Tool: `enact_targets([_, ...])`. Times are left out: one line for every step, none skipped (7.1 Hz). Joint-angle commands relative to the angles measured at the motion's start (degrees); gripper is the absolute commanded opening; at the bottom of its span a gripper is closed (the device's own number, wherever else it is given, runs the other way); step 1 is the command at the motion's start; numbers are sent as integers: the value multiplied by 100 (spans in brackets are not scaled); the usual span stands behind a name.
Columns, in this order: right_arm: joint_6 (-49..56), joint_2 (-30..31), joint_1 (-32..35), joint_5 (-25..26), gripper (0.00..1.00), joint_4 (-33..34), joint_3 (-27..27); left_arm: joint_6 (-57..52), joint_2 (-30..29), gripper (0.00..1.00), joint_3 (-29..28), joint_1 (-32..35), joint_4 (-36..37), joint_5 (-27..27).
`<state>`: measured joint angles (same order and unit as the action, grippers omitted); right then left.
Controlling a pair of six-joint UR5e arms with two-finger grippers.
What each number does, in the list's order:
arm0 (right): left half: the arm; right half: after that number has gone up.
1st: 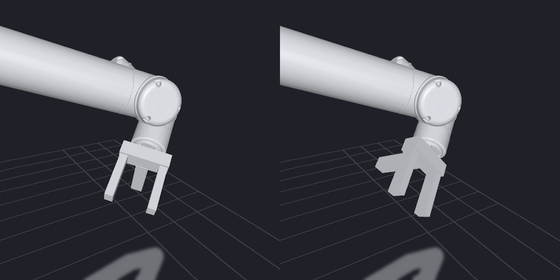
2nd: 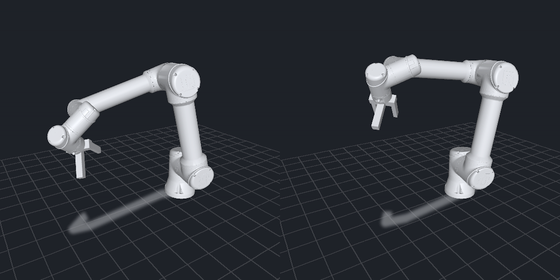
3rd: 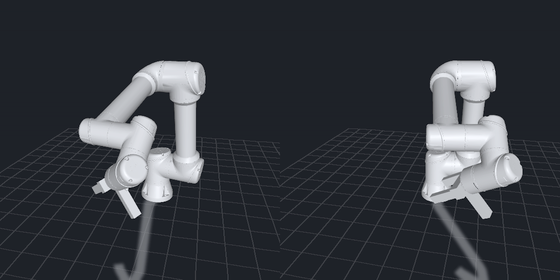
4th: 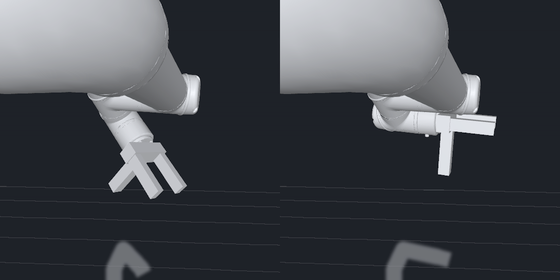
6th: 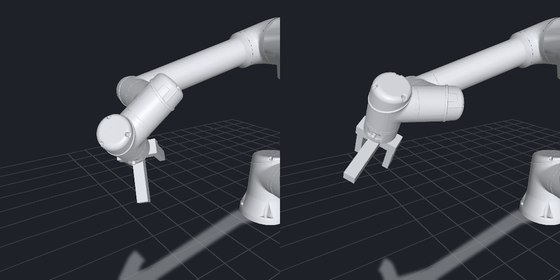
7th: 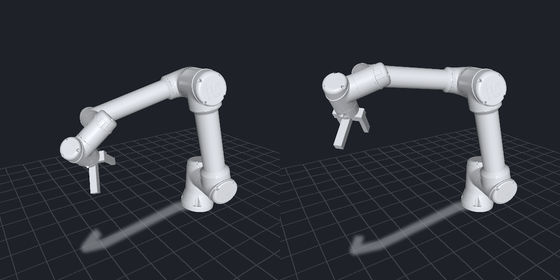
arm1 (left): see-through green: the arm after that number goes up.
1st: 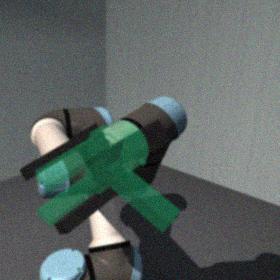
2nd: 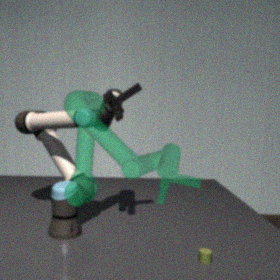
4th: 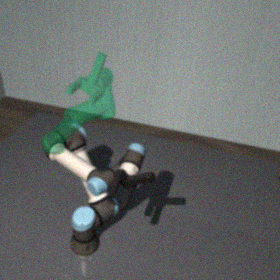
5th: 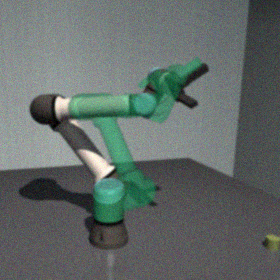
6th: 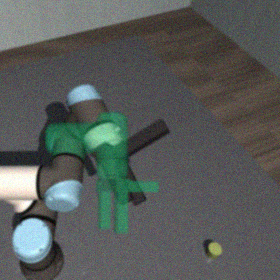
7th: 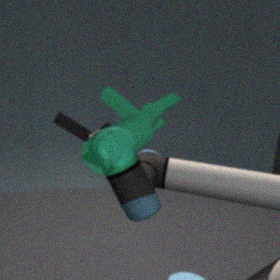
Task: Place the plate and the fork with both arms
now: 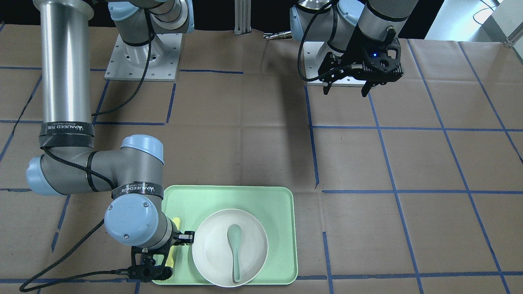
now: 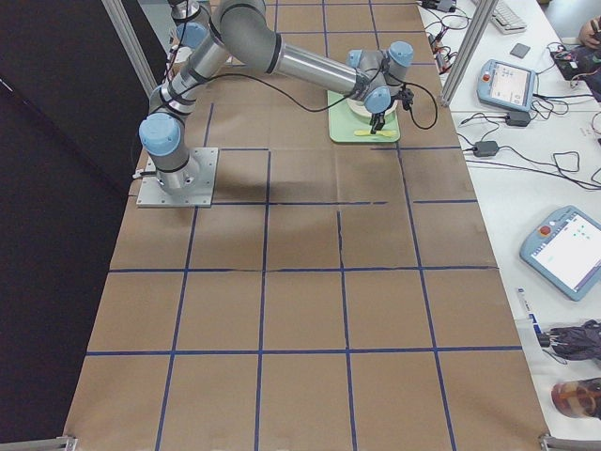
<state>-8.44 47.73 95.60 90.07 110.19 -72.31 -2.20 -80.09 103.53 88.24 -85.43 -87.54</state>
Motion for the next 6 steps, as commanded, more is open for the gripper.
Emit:
enact_targets([44, 444, -41, -16, 100, -381, -19, 0, -7, 100, 18, 0, 0, 0])
enact_targets([444, 882, -59, 19, 100, -802, -98, 0, 2, 100, 70, 0, 35, 0])
enact_targets([823, 1322, -181, 36, 100, -1302, -168, 0, 10, 100, 114, 0, 44, 0])
enact_targets([1035, 1787, -399, 28, 100, -1611, -308, 0, 11, 100, 106, 0, 44, 0])
enact_targets([1220, 2323, -558, 36, 100, -1754, -588, 0, 11, 100, 106, 0, 53, 0])
enact_targets([1222, 2955, -612, 28, 100, -1746, -1078, 0, 11, 100, 106, 0, 53, 0])
